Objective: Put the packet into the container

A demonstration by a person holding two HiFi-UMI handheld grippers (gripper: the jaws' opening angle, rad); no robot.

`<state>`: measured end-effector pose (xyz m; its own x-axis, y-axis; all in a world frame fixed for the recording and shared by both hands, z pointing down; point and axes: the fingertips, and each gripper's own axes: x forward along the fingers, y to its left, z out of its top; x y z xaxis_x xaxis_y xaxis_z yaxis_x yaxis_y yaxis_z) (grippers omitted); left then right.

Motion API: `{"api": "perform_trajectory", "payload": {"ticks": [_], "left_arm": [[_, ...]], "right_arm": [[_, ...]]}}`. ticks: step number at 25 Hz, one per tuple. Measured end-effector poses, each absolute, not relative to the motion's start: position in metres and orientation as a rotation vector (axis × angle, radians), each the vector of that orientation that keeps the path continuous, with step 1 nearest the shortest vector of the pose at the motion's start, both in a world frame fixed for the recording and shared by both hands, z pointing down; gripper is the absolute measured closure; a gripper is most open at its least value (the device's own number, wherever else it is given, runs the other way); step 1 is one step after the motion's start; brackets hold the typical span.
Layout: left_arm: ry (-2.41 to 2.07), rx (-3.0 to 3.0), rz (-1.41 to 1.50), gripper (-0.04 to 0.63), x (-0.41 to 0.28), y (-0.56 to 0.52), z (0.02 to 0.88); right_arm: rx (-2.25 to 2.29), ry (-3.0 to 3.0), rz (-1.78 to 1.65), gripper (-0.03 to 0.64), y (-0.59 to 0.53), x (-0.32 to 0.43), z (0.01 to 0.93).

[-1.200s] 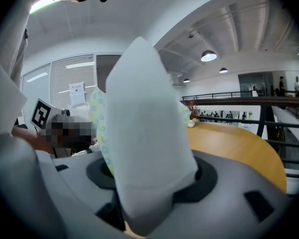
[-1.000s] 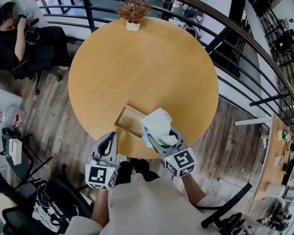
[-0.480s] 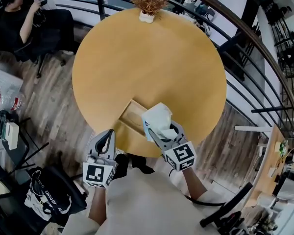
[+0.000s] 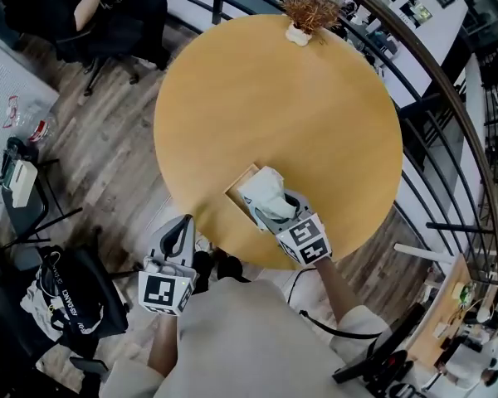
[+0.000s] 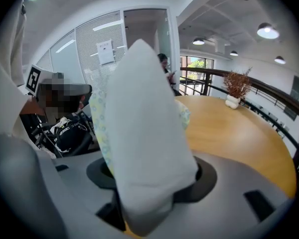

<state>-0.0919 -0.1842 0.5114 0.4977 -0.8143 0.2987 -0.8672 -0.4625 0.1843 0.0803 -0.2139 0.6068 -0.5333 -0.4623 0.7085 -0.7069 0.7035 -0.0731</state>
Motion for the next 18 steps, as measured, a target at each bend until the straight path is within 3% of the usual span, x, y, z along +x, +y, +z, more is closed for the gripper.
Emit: {"api": "perform_trajectory", "payload": {"ticks": [18], "left_arm": [[-1.582, 2.329, 0.186, 0.59, -0.127, -0.178, 0.508]], "right_arm": [[0.516, -1.852, 0.529, 0.344, -0.225, 0.076, 0.677]]}}
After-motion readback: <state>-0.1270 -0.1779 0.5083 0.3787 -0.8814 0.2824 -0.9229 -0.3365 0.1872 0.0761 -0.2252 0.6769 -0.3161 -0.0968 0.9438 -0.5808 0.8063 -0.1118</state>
